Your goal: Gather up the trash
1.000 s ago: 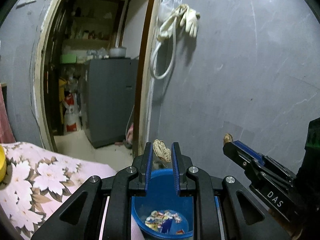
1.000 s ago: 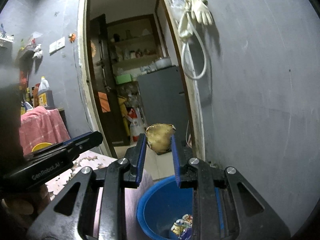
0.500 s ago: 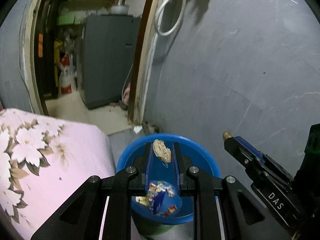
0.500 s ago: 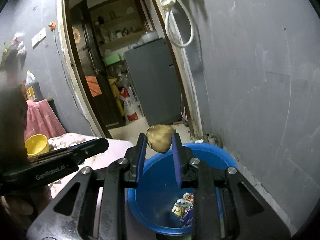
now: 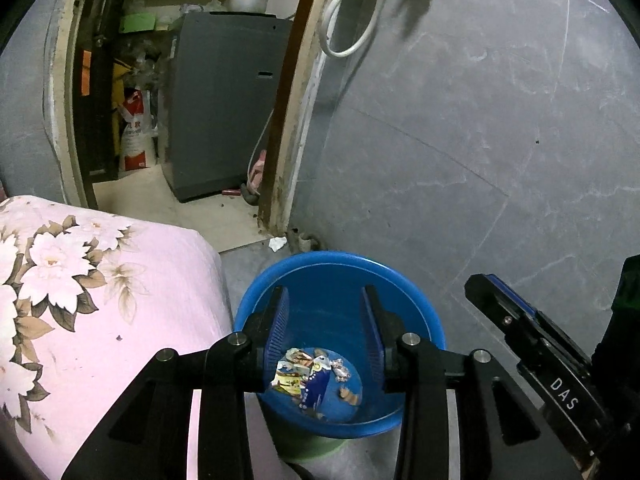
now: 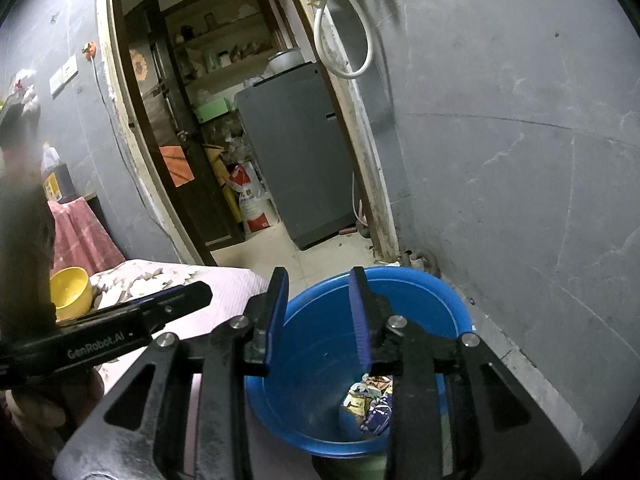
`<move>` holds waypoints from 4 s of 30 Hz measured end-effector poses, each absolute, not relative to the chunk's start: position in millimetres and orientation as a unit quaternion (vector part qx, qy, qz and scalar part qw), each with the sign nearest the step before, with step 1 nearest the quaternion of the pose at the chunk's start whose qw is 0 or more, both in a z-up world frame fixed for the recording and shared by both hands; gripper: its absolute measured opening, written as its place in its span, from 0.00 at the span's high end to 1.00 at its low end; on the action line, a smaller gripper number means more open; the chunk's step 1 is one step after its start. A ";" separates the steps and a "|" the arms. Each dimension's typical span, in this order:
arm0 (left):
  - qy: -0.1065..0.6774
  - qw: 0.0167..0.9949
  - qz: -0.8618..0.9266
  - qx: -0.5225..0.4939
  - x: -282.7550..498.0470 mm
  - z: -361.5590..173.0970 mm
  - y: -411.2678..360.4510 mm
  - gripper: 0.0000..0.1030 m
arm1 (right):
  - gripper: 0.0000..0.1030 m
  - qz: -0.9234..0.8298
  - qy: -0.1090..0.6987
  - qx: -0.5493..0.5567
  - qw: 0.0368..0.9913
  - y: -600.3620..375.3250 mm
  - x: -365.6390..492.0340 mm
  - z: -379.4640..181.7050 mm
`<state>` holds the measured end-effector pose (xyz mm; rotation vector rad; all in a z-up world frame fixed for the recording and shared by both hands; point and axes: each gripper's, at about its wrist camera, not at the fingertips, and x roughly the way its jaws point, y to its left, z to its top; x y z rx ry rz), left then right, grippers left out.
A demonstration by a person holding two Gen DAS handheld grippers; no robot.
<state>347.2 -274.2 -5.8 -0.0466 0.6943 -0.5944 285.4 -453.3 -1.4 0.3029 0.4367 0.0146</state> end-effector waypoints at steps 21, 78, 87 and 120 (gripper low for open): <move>0.300 0.922 -0.242 -0.044 295.1 31.6 -214.1 0.54 | 0.27 0.024 0.191 0.141 0.971 -414.4 240.0 31.8; 0.154 0.987 0.020 -0.051 36.8 -0.4 -16.4 0.03 | 0.00 0.101 0.125 0.072 0.984 -258.5 56.4 16.1; 0.160 0.985 0.041 -0.044 21.4 -16.7 -9.3 0.03 | 0.00 0.095 0.135 0.070 0.984 -253.4 49.1 3.7; 0.155 0.986 0.060 -0.028 15.0 -31.5 -6.3 0.03 | 0.00 0.091 0.144 0.056 0.984 -250.1 47.5 -5.2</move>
